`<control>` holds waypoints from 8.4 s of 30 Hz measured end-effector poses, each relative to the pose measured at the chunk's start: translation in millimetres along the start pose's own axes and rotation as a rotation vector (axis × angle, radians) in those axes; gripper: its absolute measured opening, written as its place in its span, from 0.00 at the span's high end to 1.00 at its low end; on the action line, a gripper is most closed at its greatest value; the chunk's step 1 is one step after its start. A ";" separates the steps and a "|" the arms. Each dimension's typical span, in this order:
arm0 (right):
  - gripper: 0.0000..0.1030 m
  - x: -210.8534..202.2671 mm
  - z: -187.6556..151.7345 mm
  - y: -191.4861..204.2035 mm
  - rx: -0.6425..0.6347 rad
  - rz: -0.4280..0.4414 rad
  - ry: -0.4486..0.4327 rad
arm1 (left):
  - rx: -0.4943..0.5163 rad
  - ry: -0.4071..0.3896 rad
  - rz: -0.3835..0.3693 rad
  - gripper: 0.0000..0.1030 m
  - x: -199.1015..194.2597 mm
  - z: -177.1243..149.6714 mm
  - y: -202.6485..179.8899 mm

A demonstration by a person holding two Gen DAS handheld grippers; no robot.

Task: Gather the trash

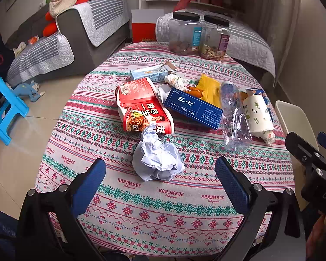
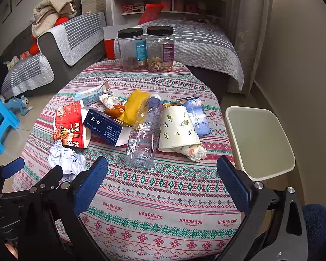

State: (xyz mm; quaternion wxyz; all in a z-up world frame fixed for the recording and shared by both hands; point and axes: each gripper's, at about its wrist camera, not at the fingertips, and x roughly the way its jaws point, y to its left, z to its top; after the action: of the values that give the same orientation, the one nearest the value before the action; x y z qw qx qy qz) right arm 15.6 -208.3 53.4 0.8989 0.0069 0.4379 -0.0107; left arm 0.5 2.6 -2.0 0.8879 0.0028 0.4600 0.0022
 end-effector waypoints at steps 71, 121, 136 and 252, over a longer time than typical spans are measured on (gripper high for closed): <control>0.22 157.0 62.9 -74.3 0.008 0.199 0.451 | -0.270 0.409 -0.280 0.32 97.3 21.5 41.8; 0.65 77.9 31.3 -224.0 0.272 -0.009 0.361 | 0.078 0.440 -0.617 0.82 40.6 28.2 -188.5; 0.45 73.3 14.8 -335.9 0.641 -0.085 0.298 | 0.071 0.394 -0.660 0.31 101.2 71.3 -344.7; 0.49 118.7 78.3 -141.7 0.002 0.136 0.426 | 0.163 0.280 -0.261 0.91 3.0 69.8 -61.8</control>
State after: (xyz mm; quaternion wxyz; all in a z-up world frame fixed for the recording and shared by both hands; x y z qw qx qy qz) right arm 146.8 -353.1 7.8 0.7847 0.0394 0.6165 0.0512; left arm 59.4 -59.4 35.3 0.8050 0.0145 0.5739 -0.1498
